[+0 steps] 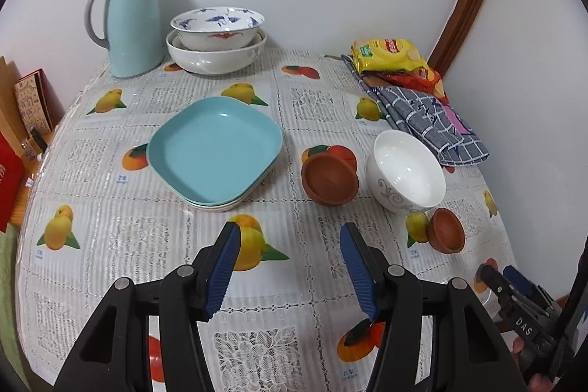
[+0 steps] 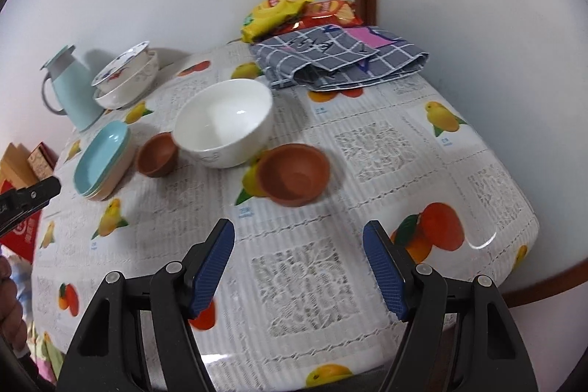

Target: Organize plates and bowls

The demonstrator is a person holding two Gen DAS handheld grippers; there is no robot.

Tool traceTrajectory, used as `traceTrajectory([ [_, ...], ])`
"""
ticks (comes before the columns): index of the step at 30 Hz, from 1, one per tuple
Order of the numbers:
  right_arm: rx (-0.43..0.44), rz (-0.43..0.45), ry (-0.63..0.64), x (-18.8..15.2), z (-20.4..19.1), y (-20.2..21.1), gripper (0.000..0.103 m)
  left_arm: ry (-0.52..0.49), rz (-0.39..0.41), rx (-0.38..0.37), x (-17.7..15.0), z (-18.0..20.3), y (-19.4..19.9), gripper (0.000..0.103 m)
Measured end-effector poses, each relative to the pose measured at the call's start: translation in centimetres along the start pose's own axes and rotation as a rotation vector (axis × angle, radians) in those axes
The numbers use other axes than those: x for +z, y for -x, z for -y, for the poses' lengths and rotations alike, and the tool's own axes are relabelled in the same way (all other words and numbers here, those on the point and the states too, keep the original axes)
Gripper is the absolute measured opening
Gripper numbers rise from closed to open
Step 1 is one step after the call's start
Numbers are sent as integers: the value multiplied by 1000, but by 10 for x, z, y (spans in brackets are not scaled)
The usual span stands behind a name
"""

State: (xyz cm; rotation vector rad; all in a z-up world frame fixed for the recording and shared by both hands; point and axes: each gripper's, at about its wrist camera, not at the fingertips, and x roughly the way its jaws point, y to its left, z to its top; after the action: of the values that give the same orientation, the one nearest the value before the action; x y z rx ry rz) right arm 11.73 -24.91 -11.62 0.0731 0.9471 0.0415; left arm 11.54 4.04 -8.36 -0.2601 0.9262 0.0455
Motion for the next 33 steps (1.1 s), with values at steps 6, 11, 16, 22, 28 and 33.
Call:
traceTrajectory([
  [6, -4, 9, -47, 8, 11, -17, 70, -5, -30, 19, 4, 9, -25, 54],
  [11, -4, 0, -65, 13, 19, -30, 69, -17, -46, 10, 7, 16, -45, 54],
  [16, -14, -15, -85, 19, 24, -50, 65, -18, -66, -10, 11, 20, -64, 54],
  [22, -1, -53, -110, 23, 29, -75, 56, 8, -80, -32, 19, 21, -86, 54],
  [28, 3, -78, -115, 29, 33, -95, 47, 35, -95, -30, 28, 24, -108, 54],
  [33, -2, -82, -107, 30, 32, -103, 44, 89, -115, -24, 30, 24, -128, 54],
])
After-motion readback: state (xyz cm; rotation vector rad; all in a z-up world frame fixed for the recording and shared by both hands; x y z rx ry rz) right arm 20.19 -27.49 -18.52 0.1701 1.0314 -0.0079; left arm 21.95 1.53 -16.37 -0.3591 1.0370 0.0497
